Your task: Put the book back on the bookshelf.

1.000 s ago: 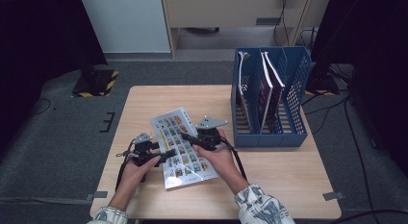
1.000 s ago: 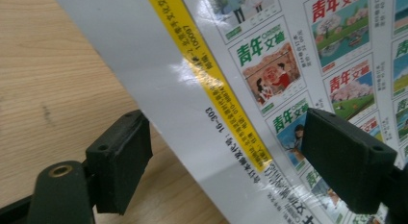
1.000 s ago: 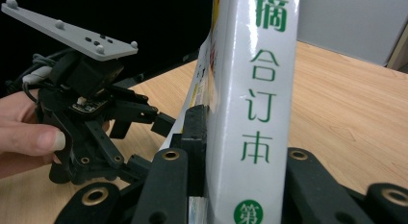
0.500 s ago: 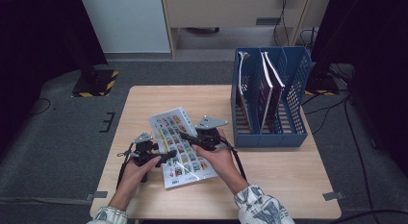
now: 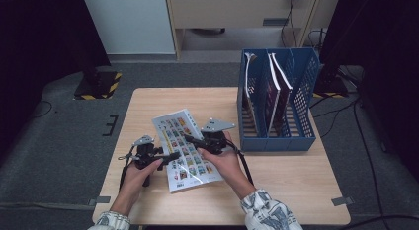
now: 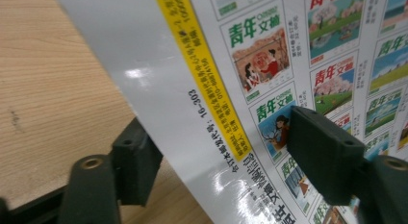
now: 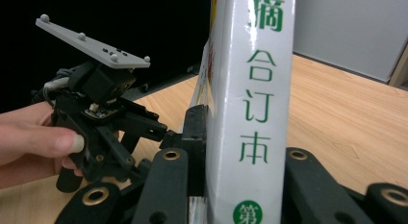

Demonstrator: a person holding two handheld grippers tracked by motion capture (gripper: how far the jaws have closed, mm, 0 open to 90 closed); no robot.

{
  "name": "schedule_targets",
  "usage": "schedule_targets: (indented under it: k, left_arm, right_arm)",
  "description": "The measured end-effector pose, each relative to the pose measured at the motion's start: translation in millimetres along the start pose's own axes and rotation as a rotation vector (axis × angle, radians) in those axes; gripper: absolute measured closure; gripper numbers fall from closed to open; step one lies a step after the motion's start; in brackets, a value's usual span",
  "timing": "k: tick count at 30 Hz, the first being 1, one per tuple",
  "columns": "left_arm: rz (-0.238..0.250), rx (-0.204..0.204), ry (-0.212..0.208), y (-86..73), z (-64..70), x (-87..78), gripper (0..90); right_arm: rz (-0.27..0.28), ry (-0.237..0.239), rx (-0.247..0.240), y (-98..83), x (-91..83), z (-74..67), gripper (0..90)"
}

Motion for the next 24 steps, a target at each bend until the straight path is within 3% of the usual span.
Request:
schedule_targets:
  k: [12, 24]
  left_arm:
    - [0.01, -0.012, -0.002, 4.5, -1.7, -11.6, 55.4]
    - [0.021, 0.009, 0.035, 8.0, 1.3, -17.3, 62.5]
  right_arm:
    - [0.02, 0.012, 0.007, -1.3, -3.3, 5.9, 73.7]
    - [-0.001, -0.002, 0.0, 0.1, -6.0, 9.6, 73.5]
Point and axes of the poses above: each handheld gripper's, and its own axes: x roughly forward along the jaws, y roughly out of its top, z roughly to its right, the point moved 4 cm from there along x, roughly forward along the jaws, and after that the axes turned 9 degrees about -z, right-handed, at the moved point
